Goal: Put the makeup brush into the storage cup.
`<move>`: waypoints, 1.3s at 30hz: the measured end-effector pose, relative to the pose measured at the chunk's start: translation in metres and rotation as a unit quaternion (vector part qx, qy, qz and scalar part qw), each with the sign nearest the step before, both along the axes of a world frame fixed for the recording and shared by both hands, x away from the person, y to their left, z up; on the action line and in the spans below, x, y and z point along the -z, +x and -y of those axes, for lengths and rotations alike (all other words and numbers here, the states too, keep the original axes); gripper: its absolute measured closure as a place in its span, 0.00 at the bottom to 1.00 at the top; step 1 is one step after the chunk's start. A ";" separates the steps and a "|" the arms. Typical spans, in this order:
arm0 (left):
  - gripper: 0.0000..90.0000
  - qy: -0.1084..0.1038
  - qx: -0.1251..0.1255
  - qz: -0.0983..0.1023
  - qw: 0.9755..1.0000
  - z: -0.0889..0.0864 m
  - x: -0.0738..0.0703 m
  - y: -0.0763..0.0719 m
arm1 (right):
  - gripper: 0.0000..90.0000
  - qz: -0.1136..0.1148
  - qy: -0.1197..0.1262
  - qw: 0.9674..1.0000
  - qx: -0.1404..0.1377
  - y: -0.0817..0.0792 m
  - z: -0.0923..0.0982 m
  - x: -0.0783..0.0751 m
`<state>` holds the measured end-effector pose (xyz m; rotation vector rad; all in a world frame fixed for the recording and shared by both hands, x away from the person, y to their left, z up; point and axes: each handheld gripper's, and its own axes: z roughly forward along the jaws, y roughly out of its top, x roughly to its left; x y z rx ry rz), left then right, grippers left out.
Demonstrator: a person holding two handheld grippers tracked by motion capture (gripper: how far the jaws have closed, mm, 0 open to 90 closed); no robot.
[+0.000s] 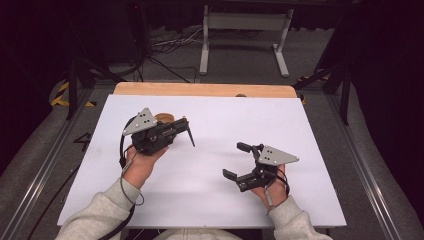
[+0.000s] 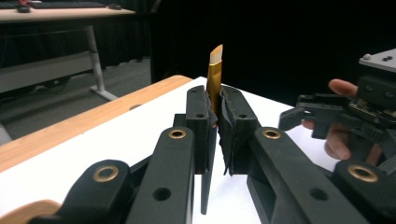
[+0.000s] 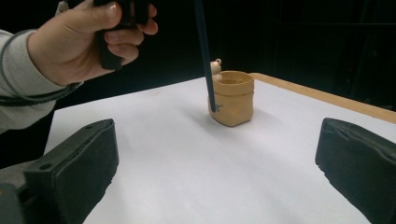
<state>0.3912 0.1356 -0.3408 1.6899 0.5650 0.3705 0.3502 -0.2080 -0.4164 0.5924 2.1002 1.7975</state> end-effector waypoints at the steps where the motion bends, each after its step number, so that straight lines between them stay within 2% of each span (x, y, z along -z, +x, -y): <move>1: 0.92 0.001 -0.003 0.001 1.000 -0.001 -0.001 0.001 | 0.00 0.003 0.000 1.000 0.001 0.000 0.001 0.000; 7: 0.92 0.006 -0.028 0.005 1.000 -0.006 -0.004 0.008 | 0.00 0.004 -0.008 1.000 0.011 -0.001 0.007 0.001; 10: 0.92 0.005 -0.040 0.005 0.999 -0.009 -0.004 0.011 | 0.00 -0.004 -0.002 1.000 0.014 -0.001 0.009 0.002; 16: 0.92 0.007 -0.063 0.003 0.998 -0.015 -0.007 0.018 | 0.00 -0.004 -0.001 1.000 0.018 -0.001 0.010 0.004; 21: 0.92 -0.001 -0.090 0.002 0.996 -0.022 -0.007 0.025 | 0.00 -0.006 -0.001 1.000 0.016 0.000 0.009 0.006; 30: 0.92 -0.001 -0.118 -0.001 0.993 -0.028 -0.010 0.030 | 0.00 -0.009 -0.001 1.000 0.014 0.000 0.008 0.007; 39: 0.92 0.002 -0.159 -0.004 0.987 -0.033 -0.010 0.035 | 0.00 -0.009 -0.003 1.000 0.014 0.001 0.007 0.009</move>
